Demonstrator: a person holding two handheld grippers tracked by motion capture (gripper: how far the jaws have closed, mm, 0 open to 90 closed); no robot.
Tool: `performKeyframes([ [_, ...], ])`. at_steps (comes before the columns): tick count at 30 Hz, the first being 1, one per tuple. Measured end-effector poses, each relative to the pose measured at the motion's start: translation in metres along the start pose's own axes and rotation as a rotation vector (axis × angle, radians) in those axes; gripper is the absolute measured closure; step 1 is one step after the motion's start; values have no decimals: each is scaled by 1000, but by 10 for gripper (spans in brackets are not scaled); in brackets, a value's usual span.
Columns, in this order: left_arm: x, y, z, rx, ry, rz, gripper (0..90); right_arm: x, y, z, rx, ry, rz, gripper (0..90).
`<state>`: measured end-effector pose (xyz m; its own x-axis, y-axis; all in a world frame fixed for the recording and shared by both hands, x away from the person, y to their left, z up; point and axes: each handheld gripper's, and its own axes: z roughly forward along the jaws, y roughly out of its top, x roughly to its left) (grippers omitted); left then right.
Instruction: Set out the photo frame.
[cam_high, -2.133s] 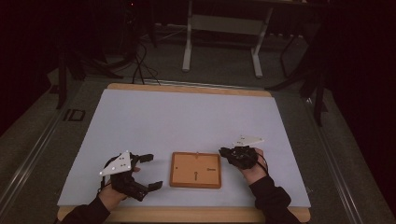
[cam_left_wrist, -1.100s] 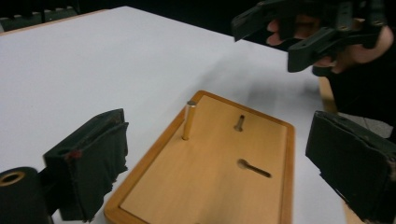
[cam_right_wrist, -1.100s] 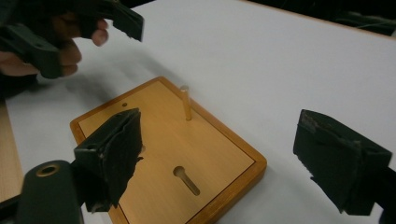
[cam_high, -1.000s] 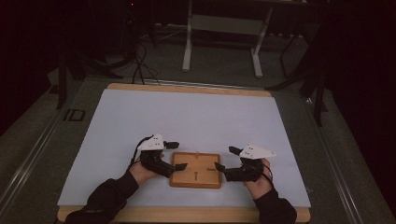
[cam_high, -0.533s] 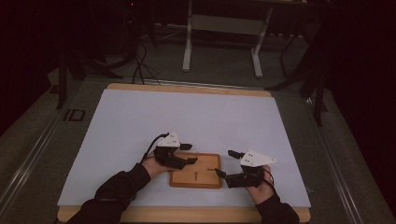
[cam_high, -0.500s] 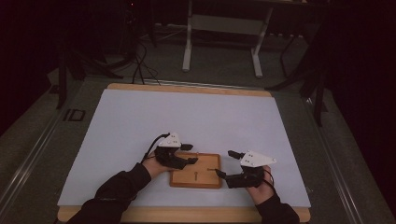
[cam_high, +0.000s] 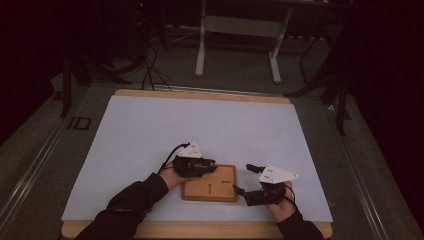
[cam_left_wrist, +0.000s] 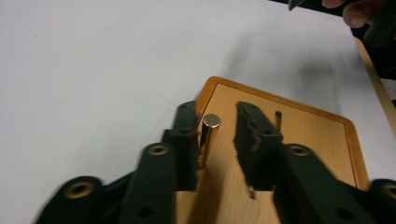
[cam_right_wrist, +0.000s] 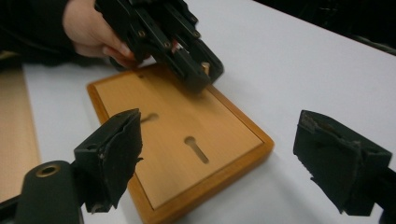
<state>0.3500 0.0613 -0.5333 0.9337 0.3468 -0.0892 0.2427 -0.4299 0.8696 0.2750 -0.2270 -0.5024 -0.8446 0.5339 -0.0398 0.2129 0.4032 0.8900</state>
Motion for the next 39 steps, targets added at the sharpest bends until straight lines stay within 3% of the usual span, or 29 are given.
performKeyframes([
  [4, 2, 0, -1, 0, 11, 0, 809, -1, -1, 0, -6, 2, -17, 155],
  [11, 6, -1, -1, 2, -6, -3, 828, -1, -1, 2, -25, 28, -38, 154],
  [15, 9, 1, 0, 11, -28, -12, 833, 0, 0, 2, 4, 43, -16, 140],
  [18, 10, 1, 0, 15, -36, -21, 833, -1, 1, 1, 7, 74, 29, 121],
  [19, 12, 2, 0, 22, -49, -33, 832, 1, 3, 1, 0, 65, 49, 108],
  [22, 16, 2, 0, 21, -68, -57, 833, 7, 4, 0, -27, 44, 32, 108],
  [26, 21, 4, 1, 29, -87, -89, 835, 17, 6, 1, 17, 35, -33, 145],
  [28, 22, 5, 1, 31, -90, -93, 836, 19, 6, 0, 22, 29, -40, 152],
  [31, 26, 7, 2, 44, -111, -115, 836, 24, 6, -4, 30, 23, -111, 231],
  [32, 26, 7, 2, 44, -111, -115, 836, 24, 6, -4, 30, 23, -111, 231],
  [33, 28, 7, 2, 48, -120, -120, 836, 32, 7, -7, 32, 4, -187, 248],
  [34, 28, 7, 2, 48, -120, -120, 836, 32, 7, -7, 32, 4, -187, 248],
  [35, 30, 8, 2, 53, -129, -133, 836, 39, 7, -9, 56, -21, -272, 260],
  [39, 33, 8, 3, 48, -143, -160, 836, 53, 2, -11, 103, -53, -413, 309],
])
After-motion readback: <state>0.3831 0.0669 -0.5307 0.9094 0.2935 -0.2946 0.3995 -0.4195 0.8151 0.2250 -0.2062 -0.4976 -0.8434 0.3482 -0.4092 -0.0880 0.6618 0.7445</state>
